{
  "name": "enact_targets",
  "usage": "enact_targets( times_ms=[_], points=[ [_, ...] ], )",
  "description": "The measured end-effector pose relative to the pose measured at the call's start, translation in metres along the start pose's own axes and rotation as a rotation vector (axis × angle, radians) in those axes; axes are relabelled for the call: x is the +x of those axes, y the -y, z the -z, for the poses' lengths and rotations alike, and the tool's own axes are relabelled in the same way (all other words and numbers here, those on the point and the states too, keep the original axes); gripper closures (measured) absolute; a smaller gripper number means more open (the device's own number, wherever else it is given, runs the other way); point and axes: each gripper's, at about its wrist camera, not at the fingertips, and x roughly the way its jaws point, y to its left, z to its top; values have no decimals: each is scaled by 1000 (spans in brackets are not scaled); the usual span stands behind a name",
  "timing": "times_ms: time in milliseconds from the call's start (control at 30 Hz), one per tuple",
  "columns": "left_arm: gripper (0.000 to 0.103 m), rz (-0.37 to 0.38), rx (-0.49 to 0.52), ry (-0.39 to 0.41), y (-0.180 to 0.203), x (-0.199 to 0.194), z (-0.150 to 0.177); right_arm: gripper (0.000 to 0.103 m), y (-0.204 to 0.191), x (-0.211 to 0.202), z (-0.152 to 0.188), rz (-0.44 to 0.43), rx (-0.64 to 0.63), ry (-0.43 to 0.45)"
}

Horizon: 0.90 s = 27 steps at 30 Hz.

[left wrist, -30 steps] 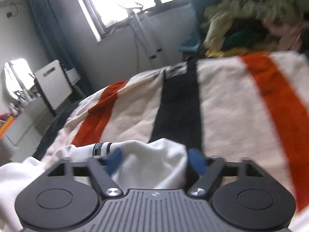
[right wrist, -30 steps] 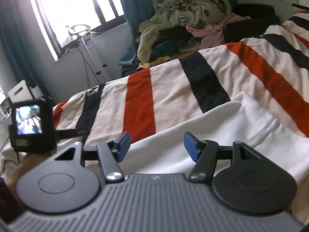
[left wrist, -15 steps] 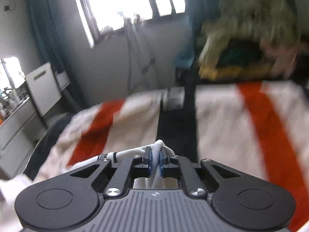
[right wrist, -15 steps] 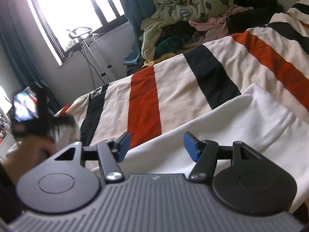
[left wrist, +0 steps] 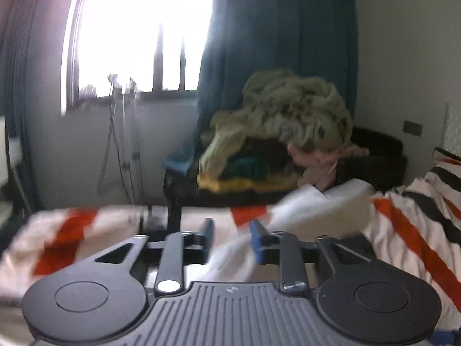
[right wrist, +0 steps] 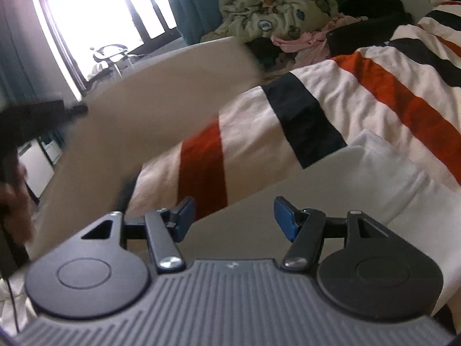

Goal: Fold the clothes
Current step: 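Lay the lifted edge over the sweatpants and open the left tool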

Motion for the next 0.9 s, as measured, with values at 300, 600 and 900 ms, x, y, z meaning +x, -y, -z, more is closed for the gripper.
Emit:
enact_targets(
  times_ms=[300,600,900],
  points=[
    [22,-38,-76,-71,-42,-73,71,40,8,8,2,9,36,-45],
    [21,-231,-330,-158,-140,-191,114,39,24,10,-7,-110,225,-147],
    [23,-224,-573,-171,-218,-186,128,40,82,70,-46,-91,588,-214]
  ],
)
